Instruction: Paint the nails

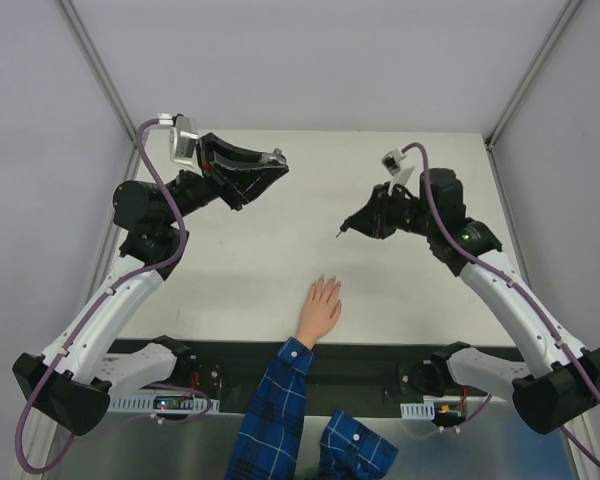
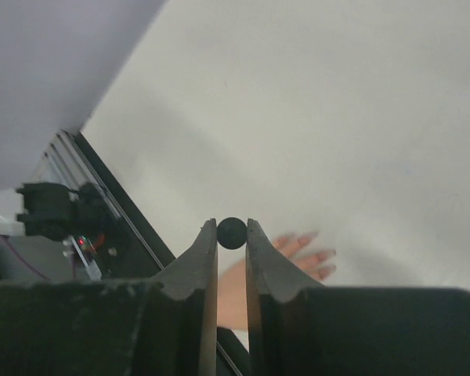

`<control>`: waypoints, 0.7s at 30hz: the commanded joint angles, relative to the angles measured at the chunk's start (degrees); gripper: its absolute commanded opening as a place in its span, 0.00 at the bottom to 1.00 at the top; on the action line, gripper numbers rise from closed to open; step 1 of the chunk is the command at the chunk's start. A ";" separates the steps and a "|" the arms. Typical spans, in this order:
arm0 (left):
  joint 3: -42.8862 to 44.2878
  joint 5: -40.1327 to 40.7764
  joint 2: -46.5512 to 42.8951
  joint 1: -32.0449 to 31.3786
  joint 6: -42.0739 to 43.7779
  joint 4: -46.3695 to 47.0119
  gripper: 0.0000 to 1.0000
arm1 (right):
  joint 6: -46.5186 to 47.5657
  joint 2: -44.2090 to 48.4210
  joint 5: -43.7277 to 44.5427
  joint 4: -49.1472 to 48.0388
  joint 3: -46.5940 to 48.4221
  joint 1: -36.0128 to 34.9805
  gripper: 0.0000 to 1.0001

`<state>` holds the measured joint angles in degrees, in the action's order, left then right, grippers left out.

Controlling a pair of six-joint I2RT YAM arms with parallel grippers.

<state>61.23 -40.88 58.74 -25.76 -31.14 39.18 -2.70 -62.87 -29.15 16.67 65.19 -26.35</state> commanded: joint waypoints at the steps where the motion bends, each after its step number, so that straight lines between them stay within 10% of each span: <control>1: 3.01 -1.30 1.19 0.97 -6.12 11.51 0.00 | 4.19 -1.11 2.51 -3.74 -7.69 -0.37 0.00; 21: 5.30 -4.64 8.84 4.31 -14.30 20.15 0.00 | 6.30 -11.92 8.93 -7.26 -17.81 -5.12 0.00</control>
<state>63.33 -43.68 66.83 -22.37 -44.42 55.40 2.02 -74.06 -23.77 11.05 48.49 -31.24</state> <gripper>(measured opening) 0.216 0.159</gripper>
